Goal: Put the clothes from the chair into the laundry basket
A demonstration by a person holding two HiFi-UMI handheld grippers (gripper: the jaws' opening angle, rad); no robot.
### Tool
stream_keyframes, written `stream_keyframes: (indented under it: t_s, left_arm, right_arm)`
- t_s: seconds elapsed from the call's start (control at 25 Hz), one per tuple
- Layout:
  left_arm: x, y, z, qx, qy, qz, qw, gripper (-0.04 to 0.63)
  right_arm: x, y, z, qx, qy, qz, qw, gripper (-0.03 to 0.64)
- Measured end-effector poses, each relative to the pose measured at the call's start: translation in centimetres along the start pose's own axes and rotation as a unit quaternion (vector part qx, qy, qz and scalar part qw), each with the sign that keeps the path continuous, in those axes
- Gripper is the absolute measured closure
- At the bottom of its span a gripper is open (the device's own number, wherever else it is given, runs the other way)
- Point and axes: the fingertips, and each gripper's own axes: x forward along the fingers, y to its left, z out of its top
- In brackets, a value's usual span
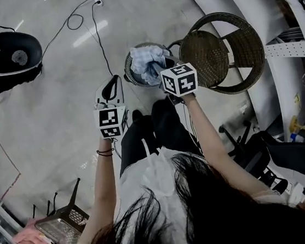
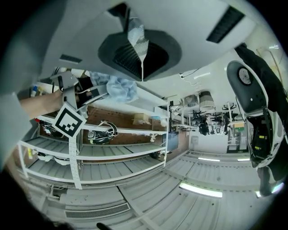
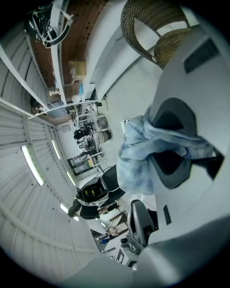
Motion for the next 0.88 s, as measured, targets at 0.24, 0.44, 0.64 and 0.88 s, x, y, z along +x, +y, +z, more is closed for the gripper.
stream_keyframes:
  t_s: [0.24,0.44,0.64,0.88]
  left_arm:
    - [2.8,-0.2,-1.2,0.01,0.01,-0.009,0.9999,0.575]
    - [5.1,-0.1,-2.6,0.013,0.024,-0.013,0.9996,0.575]
    - [6.7,0.4,-4.3,0.008,0.038,-0.013,0.9992,0.575]
    - [8.3,0.8,-6.4,0.006,0.055,-0.016,0.9983,0.575]
  right_arm:
    - [4.3,-1.1,-2.4,-0.032,0.037,0.007,0.999,0.54]
    - [8.0,-1.8,-4.9,-0.064,0.071,0.019,0.995,0.54]
    - [11.5,-3.1,-8.8,-0.085,0.111,0.016,0.99,0.54]
    - [14.8,-5.9,-13.9,-0.093,0.157,-0.002,0.983,0.54]
